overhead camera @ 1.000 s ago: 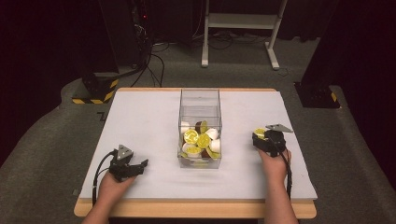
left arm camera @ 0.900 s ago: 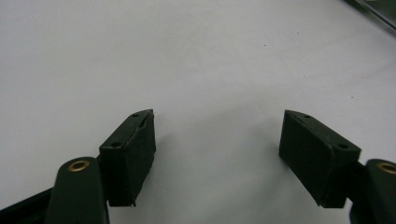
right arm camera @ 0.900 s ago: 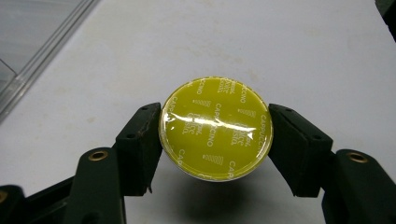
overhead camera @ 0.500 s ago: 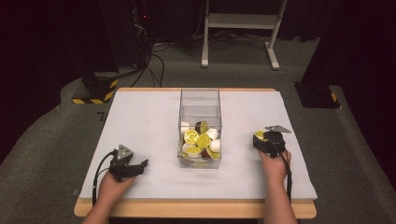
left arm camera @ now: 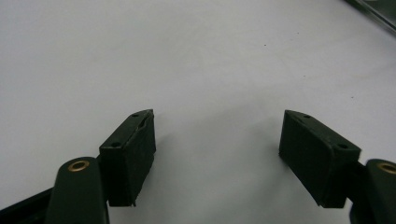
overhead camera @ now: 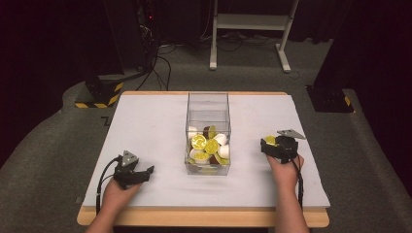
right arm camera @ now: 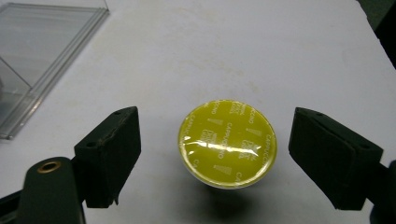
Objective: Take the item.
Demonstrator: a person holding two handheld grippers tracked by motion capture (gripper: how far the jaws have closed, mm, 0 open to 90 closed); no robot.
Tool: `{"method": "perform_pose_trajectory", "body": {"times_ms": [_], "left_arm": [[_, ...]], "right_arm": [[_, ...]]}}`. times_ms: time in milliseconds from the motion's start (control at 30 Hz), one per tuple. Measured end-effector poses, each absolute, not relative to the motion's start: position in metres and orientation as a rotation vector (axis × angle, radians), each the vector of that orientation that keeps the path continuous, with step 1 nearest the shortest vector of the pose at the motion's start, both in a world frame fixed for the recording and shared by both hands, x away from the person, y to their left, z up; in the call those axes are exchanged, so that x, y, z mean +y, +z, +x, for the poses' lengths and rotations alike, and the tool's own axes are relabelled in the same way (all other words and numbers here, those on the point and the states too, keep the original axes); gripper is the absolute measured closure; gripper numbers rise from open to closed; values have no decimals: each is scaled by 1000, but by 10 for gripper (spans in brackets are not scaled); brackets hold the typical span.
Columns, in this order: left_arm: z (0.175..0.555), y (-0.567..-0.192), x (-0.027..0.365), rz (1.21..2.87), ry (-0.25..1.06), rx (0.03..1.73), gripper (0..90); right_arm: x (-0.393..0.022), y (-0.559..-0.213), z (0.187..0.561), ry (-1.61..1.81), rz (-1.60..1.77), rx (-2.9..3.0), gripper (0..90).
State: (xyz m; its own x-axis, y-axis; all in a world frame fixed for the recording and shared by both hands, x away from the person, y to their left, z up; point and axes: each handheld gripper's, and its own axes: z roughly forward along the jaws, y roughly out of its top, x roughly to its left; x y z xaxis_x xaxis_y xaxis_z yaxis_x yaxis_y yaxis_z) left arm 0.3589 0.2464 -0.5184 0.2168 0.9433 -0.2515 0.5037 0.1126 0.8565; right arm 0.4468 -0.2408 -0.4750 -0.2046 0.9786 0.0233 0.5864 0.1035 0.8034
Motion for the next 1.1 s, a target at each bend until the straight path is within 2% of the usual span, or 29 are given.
{"method": "perform_pose_trajectory", "body": {"times_ms": [200, 733, 1100], "left_arm": [[359, -518, 247, 1530, 573, 1423, 273], [359, -518, 247, 1527, 571, 1424, 273], [359, -518, 246, 1528, 572, 1423, 273]], "right_arm": [[-232, -465, 437, 977, 1482, 1868, 171], [-205, -443, 399, 1061, 1366, 1912, 256], [-184, -467, 381, 1055, 1361, 2025, 279]]}}
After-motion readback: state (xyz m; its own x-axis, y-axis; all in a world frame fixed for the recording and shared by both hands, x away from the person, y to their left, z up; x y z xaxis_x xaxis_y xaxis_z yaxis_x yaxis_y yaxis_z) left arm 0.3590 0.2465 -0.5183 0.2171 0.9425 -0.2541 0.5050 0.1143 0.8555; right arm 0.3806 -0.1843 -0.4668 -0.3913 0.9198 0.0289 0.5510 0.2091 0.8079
